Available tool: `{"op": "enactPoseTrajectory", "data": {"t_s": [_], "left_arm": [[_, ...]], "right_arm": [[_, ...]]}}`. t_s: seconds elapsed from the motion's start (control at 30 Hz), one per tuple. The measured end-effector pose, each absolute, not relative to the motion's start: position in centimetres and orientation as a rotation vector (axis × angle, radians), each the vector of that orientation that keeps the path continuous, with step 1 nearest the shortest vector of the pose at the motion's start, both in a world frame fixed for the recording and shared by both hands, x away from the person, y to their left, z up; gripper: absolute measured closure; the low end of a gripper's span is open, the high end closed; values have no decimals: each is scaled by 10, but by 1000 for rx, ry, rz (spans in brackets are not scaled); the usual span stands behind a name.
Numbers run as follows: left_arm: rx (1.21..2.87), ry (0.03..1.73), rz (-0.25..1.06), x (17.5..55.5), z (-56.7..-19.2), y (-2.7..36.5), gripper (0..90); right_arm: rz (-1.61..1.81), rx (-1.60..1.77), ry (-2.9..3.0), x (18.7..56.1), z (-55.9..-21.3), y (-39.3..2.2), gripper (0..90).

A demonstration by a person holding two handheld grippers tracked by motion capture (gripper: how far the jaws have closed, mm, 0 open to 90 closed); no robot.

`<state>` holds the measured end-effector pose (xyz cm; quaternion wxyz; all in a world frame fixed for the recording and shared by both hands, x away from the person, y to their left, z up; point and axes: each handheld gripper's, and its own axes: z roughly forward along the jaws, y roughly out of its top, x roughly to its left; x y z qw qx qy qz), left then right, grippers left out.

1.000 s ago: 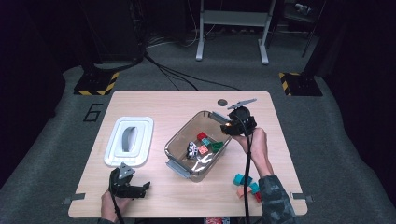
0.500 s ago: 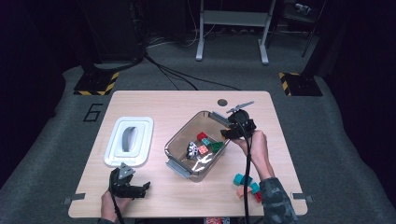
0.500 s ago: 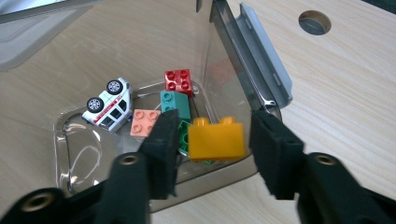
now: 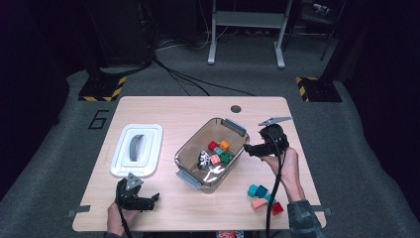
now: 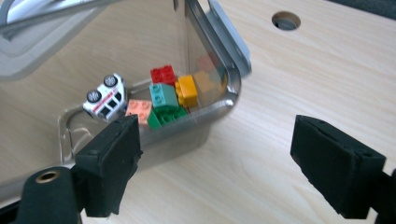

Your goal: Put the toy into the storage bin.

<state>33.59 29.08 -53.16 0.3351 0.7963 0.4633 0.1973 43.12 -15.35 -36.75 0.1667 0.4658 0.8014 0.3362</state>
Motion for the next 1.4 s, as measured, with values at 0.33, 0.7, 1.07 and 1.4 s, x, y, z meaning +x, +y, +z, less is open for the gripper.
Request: {"op": "enactPoseTrajectory", "data": {"t_s": [0.33, 0.7, 1.07, 1.4], "left_arm": [[2075, 1210, 515, 336, -532, 291, 5], [2078, 1213, 514, 336, -531, 291, 5], [2078, 1213, 514, 336, -531, 291, 5], [2077, 1214, 514, 336, -531, 291, 5]], "right_arm": [[966, 1378, 2306, 400, -407, -188, 46], [889, 1316, 2451, 374, -453, -181, 32], [802, 1207, 2567, 368, -473, -163, 232], [736, 1170, 2624, 367, -478, -158, 475]]}}
